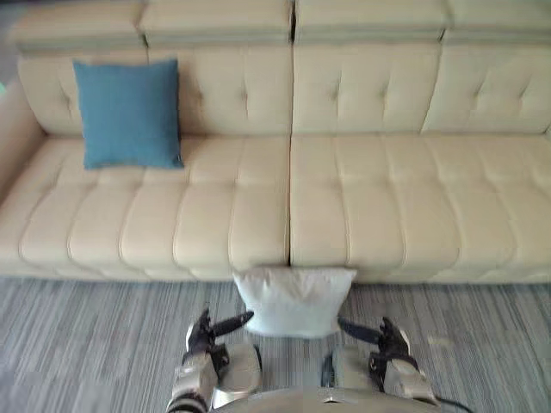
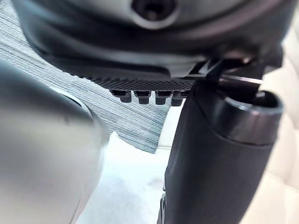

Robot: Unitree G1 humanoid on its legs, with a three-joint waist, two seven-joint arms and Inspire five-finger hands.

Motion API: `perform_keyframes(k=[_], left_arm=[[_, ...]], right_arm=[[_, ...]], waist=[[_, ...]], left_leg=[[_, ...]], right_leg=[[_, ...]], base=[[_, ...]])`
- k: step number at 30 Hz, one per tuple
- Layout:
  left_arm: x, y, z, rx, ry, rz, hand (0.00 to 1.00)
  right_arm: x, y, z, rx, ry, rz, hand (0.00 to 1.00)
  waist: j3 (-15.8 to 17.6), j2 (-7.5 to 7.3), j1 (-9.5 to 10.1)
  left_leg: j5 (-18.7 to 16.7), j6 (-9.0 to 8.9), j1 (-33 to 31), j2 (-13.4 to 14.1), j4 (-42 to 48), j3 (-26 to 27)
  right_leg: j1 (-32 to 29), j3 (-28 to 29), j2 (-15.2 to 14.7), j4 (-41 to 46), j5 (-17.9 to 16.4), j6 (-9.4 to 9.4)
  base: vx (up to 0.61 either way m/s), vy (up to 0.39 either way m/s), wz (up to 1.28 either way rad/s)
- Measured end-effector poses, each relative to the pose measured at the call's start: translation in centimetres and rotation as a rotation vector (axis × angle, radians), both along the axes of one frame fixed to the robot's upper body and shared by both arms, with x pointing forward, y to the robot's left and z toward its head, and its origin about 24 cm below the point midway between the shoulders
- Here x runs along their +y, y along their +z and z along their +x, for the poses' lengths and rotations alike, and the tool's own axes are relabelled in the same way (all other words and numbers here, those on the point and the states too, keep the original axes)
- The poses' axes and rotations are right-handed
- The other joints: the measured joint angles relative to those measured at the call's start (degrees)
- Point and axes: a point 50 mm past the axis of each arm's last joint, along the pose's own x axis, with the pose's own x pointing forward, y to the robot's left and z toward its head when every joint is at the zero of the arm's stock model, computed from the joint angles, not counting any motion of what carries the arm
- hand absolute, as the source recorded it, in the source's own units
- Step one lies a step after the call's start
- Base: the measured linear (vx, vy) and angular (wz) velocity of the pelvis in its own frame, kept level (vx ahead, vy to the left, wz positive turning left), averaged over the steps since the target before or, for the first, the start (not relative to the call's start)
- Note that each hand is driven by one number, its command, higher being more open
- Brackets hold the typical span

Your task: Pick up cushions and gather them together orderly.

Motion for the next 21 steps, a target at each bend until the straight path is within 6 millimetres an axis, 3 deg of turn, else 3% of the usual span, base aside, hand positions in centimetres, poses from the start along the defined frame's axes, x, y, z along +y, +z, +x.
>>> perform_keyframes(k=[4, 6, 8, 11, 15, 16, 17, 20, 21], left_arm=[[1.1, 3.2, 4.6, -0.161, -0.021, 0.063, 1.00], [1.8, 5.7, 7.7, -0.262, -0.006, 0.103, 1.00], [2.1, 6.9, 9.1, -0.311, 0.004, 0.107, 1.00], [2.8, 11.2, 13.0, -0.471, 0.036, 0.136, 1.00], [3.2, 16.5, 16.5, -0.643, 0.052, 0.165, 1.00], [3.1, 18.7, 17.7, -0.713, 0.044, 0.176, 1.00], [2.9, 19.4, 18.1, -0.735, 0.039, 0.180, 1.00], [1.2, 24.0, 20.2, -0.882, -0.025, 0.201, 1.00], [0.7, 24.7, 20.5, -0.903, -0.041, 0.203, 0.00]], right_arm=[[-0.3, 3.4, 5.3, -0.199, -0.039, 0.004, 1.00], [-0.6, 6.1, 8.6, -0.323, -0.043, -0.013, 1.00], [-0.7, 7.4, 10.0, -0.378, -0.041, -0.019, 1.00], [-0.7, 11.9, 14.0, -0.551, -0.033, -0.043, 1.00], [-0.1, 16.9, 17.7, -0.713, -0.021, -0.041, 1.00], [0.3, 18.7, 18.7, -0.771, -0.004, -0.045, 1.00], [0.5, 19.3, 19.0, -0.791, 0.005, -0.048, 1.00], [1.8, 23.2, 20.9, -0.914, 0.031, -0.035, 1.00], [2.0, 23.8, 21.1, -0.931, 0.033, -0.024, 0.00]], waist=[[5.60, -1.01, 0.16], [7.62, -1.63, 0.27], [8.37, -1.77, 0.26], [10.42, -2.28, 0.20], [11.57, -2.27, 0.01], [12.05, -2.26, -0.06], [12.14, -2.25, -0.06], [12.47, -2.11, -0.18], [12.51, -2.11, -0.18]], left_leg=[[-0.86, 0.30, -13.54, 1.08, 8.59, -1.60], [-0.19, 0.90, -20.98, 1.43, 11.42, -2.10], [0.42, 1.04, -24.18, 1.49, 12.29, -2.53], [2.41, 0.93, -32.47, 1.56, 13.80, -3.15], [4.32, 0.75, -39.35, 1.44, 14.10, -3.96], [5.02, 0.54, -41.59, 1.23, 14.02, -4.43], [5.25, 0.49, -42.35, 1.15, 13.98, -4.55], [6.96, -0.11, -47.33, 0.31, 13.66, -5.74], [7.26, -0.14, -48.08, 0.25, 13.66, -5.98]], right_leg=[[-13.44, -0.03, 0.00, 9.23, -1.14, -0.64], [-20.97, 0.02, -0.07, 12.61, -0.73, -1.02], [-24.22, 0.03, -0.06, 13.60, -0.25, -1.41], [-32.73, -0.08, -0.06, 15.85, 0.92, -2.16], [-39.68, -0.46, -0.13, 17.07, 1.74, -2.78], [-41.86, -0.86, -0.35, 17.60, 1.84, -2.93], [-42.61, -0.97, -0.43, 17.83, 1.85, -2.95], [-47.60, -1.89, -1.08, 19.02, 2.07, -3.31], [-48.30, -2.10, -1.14, 19.21, 2.08, -3.34]], base=[[-0.30, -0.040, 0.01], [-0.16, 0.006, -0.02], [-0.11, 0.015, 0.00], [-0.08, 0.019, 0.01], [-0.03, -0.001, 0.08], [-0.03, -0.020, 0.14], [-0.03, -0.022, 0.17], [-0.04, -0.022, 0.20], [-0.02, -0.004, 0.15]])
